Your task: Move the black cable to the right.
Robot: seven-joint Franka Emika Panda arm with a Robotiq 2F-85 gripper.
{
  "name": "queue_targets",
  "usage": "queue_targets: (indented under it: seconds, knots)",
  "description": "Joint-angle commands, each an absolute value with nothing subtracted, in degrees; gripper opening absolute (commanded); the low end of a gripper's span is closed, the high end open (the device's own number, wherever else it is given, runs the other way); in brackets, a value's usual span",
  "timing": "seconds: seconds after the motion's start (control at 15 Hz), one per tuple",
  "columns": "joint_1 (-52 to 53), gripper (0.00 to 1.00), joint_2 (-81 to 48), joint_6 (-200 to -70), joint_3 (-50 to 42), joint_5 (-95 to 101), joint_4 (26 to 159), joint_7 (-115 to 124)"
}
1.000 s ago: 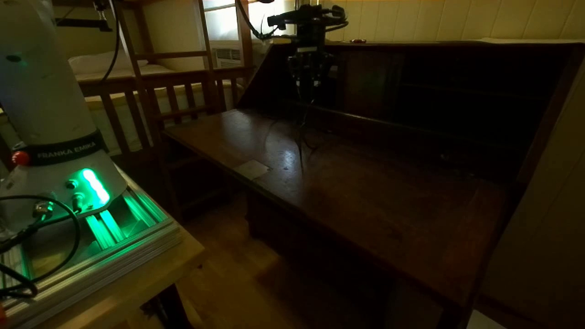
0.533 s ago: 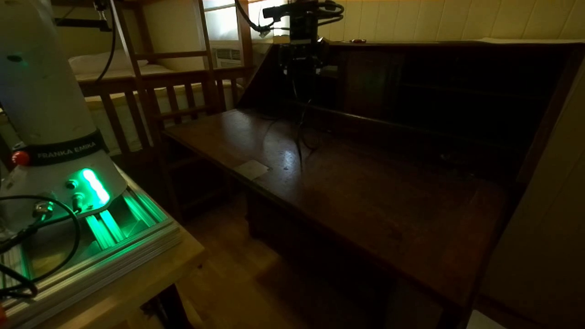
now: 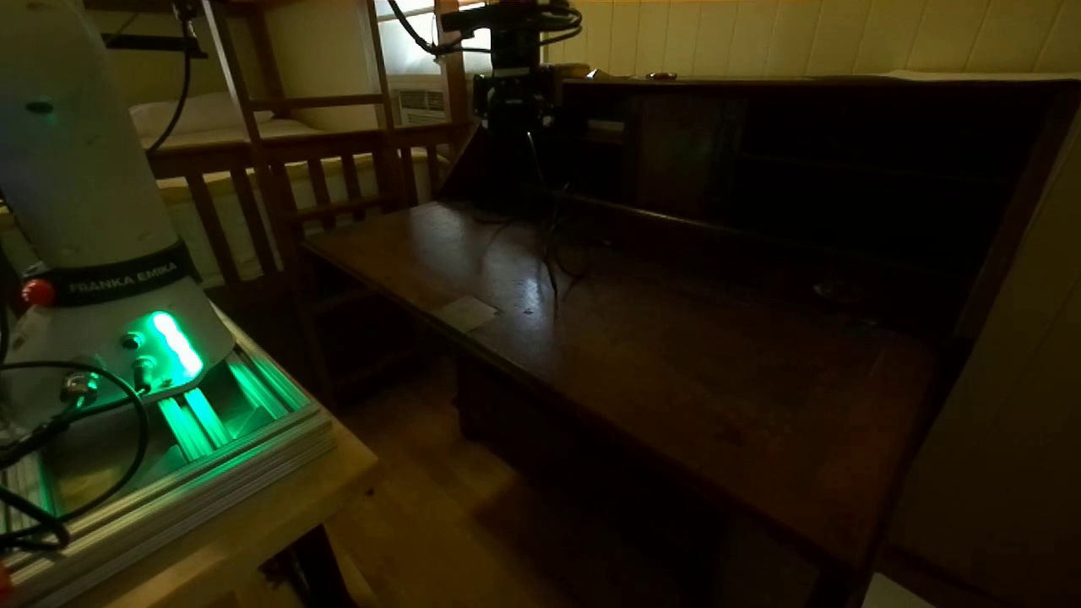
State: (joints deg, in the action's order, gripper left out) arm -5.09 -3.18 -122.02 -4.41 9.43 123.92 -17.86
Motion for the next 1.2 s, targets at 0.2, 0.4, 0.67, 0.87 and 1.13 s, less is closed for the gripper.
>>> queue_targets:
  seconds: [0.2, 0.4, 0.67, 0.87, 1.13]
  knots:
    - [-5.2, 1.00, -2.8, -127.5, -4.7, 10.5, 128.9, -15.8]
    - [-5.1, 1.00, -2.9, -127.5, -4.7, 10.5, 128.5, -15.8]
    - [-4.5, 1.00, -2.2, -128.0, -4.1, 11.6, 132.9, -15.5]
    - [-4.2, 1.00, -3.3, -131.3, -4.2, 15.6, 136.1, -13.6]
    - [-3.6, 1.00, -7.9, -141.4, -5.5, 32.2, 136.1, -2.6]
